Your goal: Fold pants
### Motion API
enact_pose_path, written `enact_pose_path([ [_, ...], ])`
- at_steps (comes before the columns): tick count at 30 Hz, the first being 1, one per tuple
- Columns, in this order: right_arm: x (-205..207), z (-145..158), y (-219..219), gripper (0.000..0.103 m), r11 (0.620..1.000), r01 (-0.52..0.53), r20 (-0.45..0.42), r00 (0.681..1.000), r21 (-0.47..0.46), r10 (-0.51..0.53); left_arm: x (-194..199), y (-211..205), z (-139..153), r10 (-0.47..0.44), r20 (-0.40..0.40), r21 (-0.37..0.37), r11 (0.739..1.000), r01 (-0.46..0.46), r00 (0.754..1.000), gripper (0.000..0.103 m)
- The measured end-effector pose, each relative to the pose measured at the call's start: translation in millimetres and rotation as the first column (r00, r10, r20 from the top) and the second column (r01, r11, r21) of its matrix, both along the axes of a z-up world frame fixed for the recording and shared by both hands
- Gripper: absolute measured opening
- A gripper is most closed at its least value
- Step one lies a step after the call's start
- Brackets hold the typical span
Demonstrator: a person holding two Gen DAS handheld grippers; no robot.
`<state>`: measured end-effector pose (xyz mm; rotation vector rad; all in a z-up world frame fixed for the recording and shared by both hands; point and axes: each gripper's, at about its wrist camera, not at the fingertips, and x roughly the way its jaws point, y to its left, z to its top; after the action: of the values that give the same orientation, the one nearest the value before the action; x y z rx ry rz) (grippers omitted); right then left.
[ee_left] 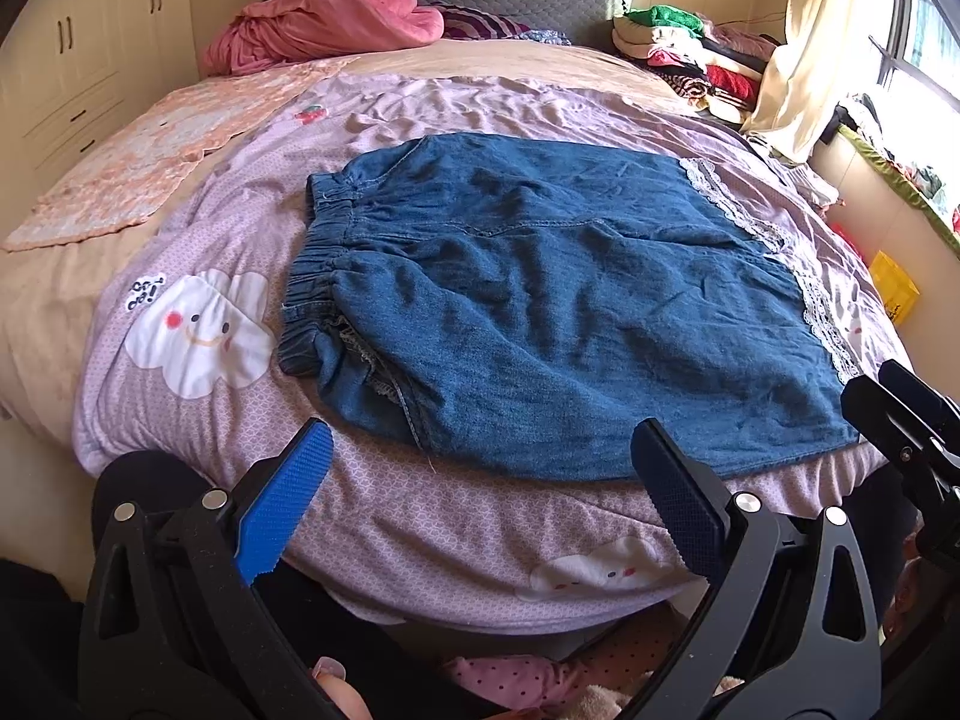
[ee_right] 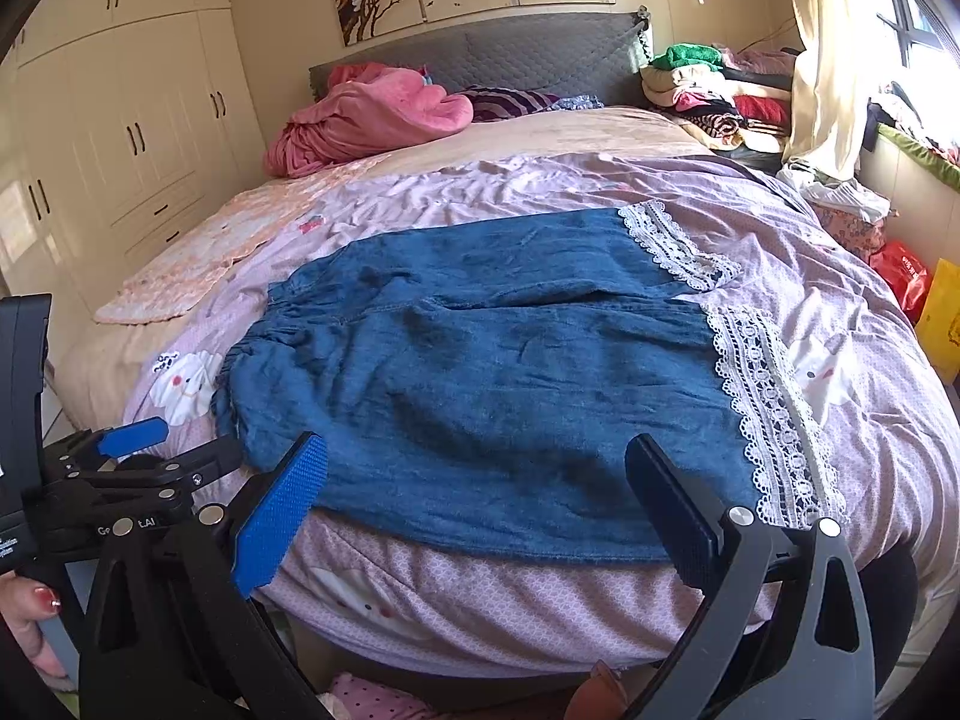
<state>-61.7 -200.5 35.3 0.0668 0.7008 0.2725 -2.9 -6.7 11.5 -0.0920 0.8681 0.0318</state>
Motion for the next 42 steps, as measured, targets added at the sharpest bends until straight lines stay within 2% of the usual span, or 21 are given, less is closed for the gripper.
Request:
enact_pose_path([
  [27, 0.9, -0.1, -1.4, 0.099, 1.0, 0.001, -0.002, 1.0, 0.006, -0.001, 1.3, 11.3, 3.9, 0.004, 0.005, -0.003, 1.0, -0.004, 1.0, 0.094],
  [42, 15.4, -2.9, 11.0, 0.099, 0.999, -0.016, -0.028, 1.0, -0.032, 0.015, 6.8, 12.5, 1.1, 0.003, 0.005, -0.001, 1.0, -0.003, 1.0, 0.094],
])
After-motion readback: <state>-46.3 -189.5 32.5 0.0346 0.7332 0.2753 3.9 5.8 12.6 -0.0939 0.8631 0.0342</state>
